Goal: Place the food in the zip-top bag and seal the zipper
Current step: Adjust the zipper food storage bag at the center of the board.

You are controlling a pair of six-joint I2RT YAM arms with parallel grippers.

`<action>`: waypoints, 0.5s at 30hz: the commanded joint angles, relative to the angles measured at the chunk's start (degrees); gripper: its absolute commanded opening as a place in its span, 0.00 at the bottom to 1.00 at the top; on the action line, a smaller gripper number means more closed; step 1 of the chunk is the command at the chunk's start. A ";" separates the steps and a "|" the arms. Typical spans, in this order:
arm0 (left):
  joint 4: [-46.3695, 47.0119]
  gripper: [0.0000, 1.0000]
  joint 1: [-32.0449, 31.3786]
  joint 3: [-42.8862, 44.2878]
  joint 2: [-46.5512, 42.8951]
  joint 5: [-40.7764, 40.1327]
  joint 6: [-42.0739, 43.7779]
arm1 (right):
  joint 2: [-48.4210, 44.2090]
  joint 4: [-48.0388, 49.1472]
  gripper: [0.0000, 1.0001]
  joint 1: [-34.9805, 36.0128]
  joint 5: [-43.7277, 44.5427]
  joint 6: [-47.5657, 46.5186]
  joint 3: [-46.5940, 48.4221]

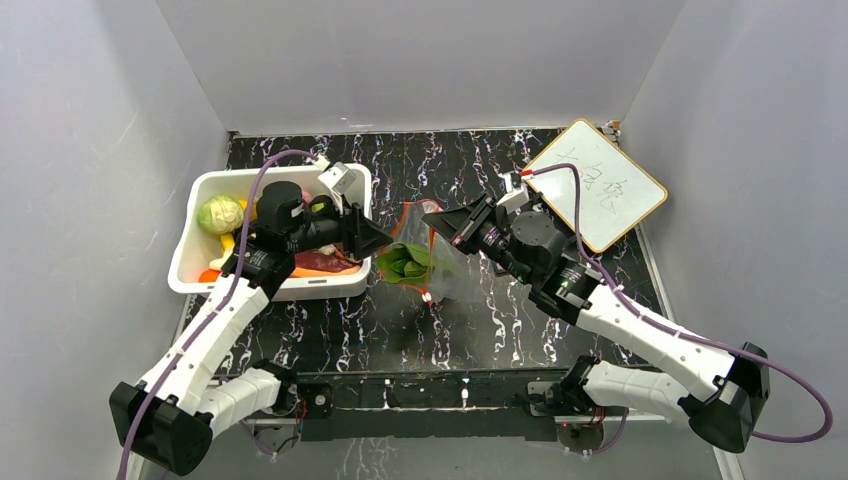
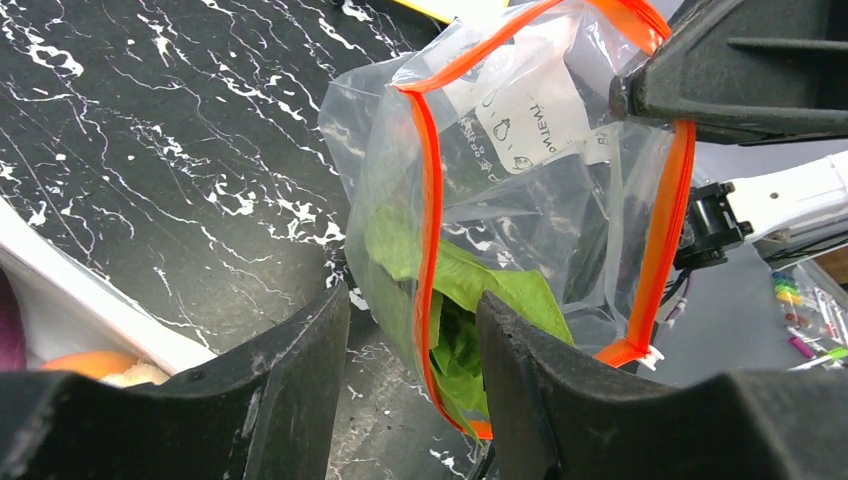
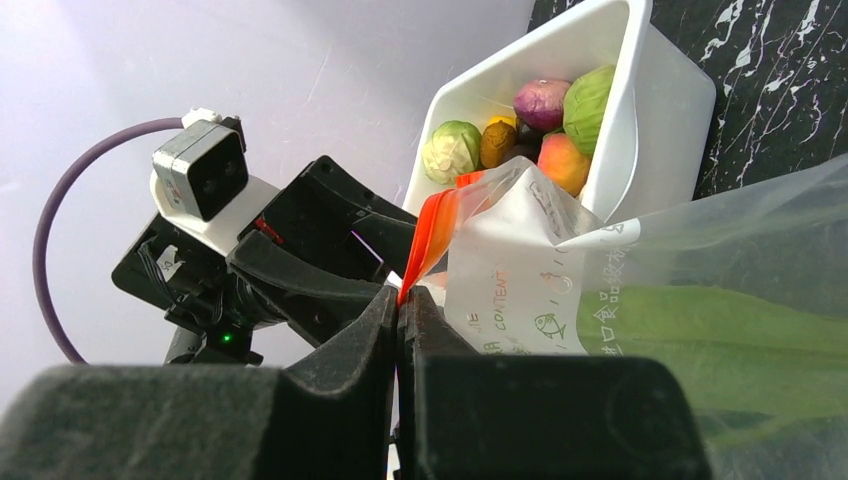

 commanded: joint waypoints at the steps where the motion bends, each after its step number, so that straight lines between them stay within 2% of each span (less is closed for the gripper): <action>1: 0.27 0.48 -0.15 -0.66 -0.19 0.26 3.56 | -0.35 4.76 0.00 0.15 0.43 -0.29 2.38; 9: 4.81 0.40 -0.15 -3.81 2.09 1.50 2.79 | -0.50 4.53 0.00 0.16 0.55 0.08 2.16; 11: 6.24 0.29 -0.15 -4.15 2.39 2.32 2.12 | -0.47 4.54 0.00 0.16 0.61 0.08 2.05; 14: 6.13 0.05 -0.15 -2.97 2.44 3.37 1.17 | 0.00 3.25 0.00 0.14 1.09 -0.45 1.95; 15: 5.65 0.00 -0.16 -2.18 2.04 3.50 0.63 | 0.40 1.63 0.00 0.16 1.98 -1.78 2.40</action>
